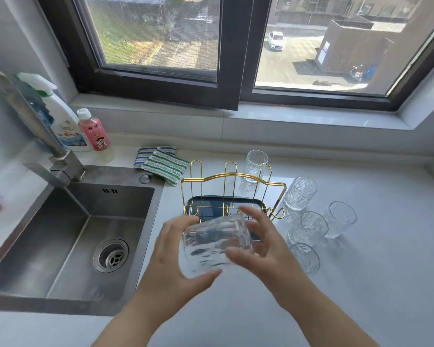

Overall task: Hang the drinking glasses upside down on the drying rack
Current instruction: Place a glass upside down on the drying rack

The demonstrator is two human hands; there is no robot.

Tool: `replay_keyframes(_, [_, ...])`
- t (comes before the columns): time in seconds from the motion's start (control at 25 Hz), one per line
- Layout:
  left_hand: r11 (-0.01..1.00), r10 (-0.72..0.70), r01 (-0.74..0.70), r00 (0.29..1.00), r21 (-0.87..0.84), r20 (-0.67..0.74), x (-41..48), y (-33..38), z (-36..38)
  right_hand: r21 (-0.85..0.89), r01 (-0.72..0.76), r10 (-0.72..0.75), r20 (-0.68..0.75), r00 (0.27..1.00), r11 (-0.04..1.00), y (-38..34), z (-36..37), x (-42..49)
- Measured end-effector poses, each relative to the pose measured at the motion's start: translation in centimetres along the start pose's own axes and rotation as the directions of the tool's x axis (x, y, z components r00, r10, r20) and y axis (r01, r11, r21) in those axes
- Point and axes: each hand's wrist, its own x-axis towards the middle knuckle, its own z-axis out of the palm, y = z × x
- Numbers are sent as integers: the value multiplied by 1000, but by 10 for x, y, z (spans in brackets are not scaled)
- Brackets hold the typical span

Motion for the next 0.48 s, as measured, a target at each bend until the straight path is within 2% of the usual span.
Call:
replay_keyframes(0.08, [988,78,-69,995,138,-63,9,4,-3,-277,159,-172,-22,985,948,-16,15,6])
replay_keyframes(0.2, [987,109,-87,981,138,-159,26,2,-5,-518,266,-331,-35,943,813,-26,41,20])
replay_keyframes(0.32, [999,12,-2,976,49,-216,43,-13,-9,-512,242,-287,-10,958,824,-19,52,41])
replay_keyframes(0.48, [989,-133,118,975,-90,-175,55,-37,-4,-469,175,-192,12,981,866,3,57,65])
